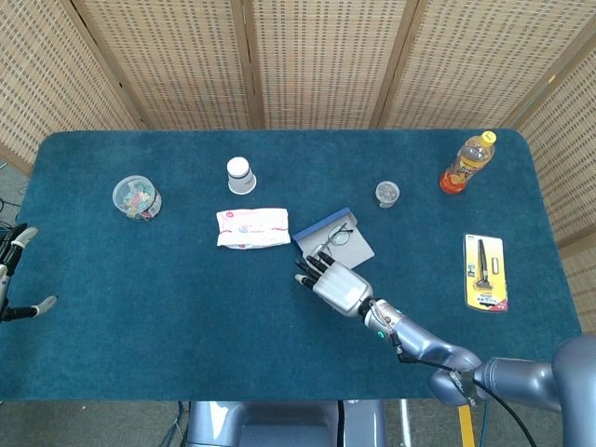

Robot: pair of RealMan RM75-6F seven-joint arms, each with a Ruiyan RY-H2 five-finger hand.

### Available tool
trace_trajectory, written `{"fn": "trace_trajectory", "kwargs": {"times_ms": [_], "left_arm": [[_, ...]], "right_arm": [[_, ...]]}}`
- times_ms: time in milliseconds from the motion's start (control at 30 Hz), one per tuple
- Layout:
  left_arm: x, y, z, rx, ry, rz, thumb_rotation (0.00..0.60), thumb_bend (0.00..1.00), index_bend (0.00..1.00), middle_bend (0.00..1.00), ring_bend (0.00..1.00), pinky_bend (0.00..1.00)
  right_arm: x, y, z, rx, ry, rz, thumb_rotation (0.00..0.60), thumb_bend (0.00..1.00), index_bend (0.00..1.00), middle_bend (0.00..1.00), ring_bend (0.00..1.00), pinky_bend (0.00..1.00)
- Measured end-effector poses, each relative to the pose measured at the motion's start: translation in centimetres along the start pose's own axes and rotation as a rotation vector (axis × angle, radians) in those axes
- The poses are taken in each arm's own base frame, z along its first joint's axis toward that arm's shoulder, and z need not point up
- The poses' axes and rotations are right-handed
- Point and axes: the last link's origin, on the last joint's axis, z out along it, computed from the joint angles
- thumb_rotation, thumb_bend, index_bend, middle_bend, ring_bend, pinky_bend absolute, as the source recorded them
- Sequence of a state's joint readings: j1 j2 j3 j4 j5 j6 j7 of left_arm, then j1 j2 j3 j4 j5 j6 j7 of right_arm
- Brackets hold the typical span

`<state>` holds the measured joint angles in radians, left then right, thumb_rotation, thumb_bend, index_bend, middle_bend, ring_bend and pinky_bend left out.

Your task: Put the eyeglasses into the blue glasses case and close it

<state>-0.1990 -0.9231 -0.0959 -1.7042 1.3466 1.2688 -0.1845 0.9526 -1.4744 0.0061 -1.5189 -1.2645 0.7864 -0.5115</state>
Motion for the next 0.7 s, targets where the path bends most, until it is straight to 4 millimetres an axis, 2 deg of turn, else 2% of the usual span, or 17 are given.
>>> {"fn": "trace_trajectory", "kwargs": {"times_ms": [333, 500, 700], "left_arm": [[0.0, 0.0, 0.1, 0.004, -0.003, -0.002, 0.600, 0.12, 0.00, 0.00, 0.00, 0.00], [0.0, -0.1, 0.1, 0.004, -0.006, -0.003, 0.600, 0.12, 0.00, 0.00, 0.00, 0.00], [-0.1, 0.0, 0.1, 0.002, -0.008, 0.000, 0.600, 0.12, 0.00, 0.00, 0.00, 0.00]], "right_arm": [[-1.5, 0.1, 2.1, -0.083, -0.070, 0.055, 0.600, 1.00, 0.11, 0.01, 0.00, 0.10], [-2.2, 1.0, 2.4, -0.135, -0.111, 0.074, 0.600, 1.00, 0.11, 0.02, 0.00, 0.10], [-2.4, 1.1, 2.5, -0.142, -0.128, 0.060, 0.600, 1.00, 0.11, 0.02, 0.00, 0.10]]}}
